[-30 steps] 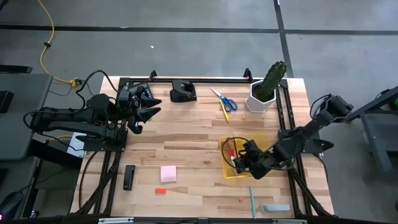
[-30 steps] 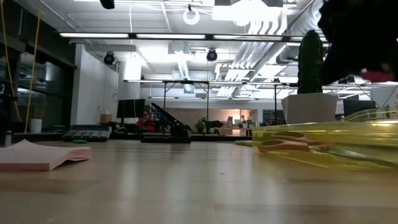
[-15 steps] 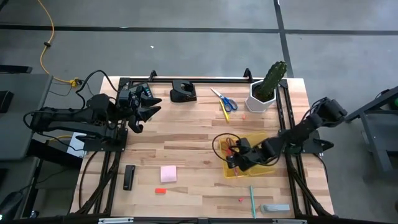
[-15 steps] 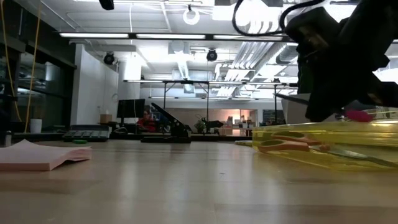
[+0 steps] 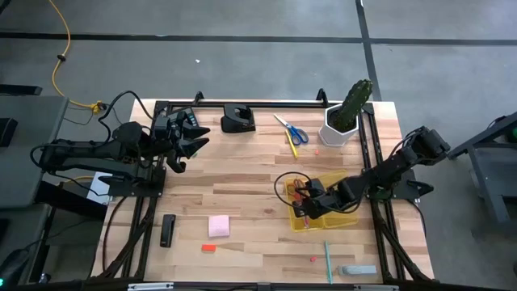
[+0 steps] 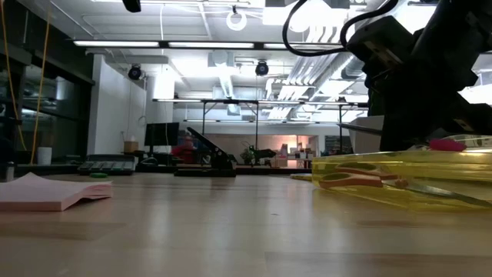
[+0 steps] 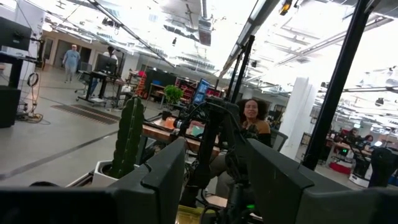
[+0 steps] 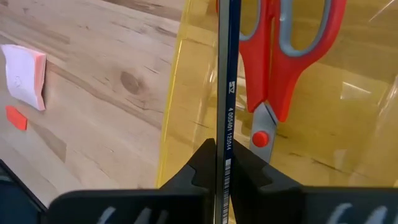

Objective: Pack school essentials
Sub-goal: Put the black pencil into the yellow box

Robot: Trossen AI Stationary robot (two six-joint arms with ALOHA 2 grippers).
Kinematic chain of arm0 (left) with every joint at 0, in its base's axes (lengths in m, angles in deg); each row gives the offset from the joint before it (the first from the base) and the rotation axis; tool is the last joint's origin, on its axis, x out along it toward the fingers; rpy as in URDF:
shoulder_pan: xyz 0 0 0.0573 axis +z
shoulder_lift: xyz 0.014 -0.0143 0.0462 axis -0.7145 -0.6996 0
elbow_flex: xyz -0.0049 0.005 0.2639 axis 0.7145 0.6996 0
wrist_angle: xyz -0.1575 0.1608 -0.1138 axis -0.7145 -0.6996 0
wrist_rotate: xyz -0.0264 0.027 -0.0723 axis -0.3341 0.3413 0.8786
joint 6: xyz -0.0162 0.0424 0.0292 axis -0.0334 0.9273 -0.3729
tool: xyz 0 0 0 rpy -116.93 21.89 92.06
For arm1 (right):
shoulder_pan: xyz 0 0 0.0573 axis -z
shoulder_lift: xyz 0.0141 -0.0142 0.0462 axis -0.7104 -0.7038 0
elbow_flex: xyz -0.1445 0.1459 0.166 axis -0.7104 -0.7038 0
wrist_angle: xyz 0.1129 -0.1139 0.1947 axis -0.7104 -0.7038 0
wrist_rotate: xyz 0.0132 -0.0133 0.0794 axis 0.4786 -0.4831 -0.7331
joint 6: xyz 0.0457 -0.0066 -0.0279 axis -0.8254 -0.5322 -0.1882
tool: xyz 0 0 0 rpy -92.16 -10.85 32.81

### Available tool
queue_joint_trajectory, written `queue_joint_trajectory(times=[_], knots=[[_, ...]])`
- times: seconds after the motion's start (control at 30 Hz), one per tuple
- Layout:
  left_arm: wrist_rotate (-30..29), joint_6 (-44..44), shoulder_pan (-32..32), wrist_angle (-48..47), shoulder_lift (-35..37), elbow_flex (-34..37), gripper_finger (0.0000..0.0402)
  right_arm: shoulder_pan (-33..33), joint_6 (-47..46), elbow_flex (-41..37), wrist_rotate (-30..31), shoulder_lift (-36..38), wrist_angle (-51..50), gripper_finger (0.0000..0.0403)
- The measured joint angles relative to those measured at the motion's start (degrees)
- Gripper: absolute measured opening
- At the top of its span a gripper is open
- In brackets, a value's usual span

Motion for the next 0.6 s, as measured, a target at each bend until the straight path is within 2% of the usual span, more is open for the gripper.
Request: queue_joint_trajectory(times=[0.6], knots=[[0.02, -0.02, 0.00, 0.00, 0.00, 0.00, 0.0156, 0.00, -0.50, 0.01, 0.39, 0.00, -0.11, 0.0016]])
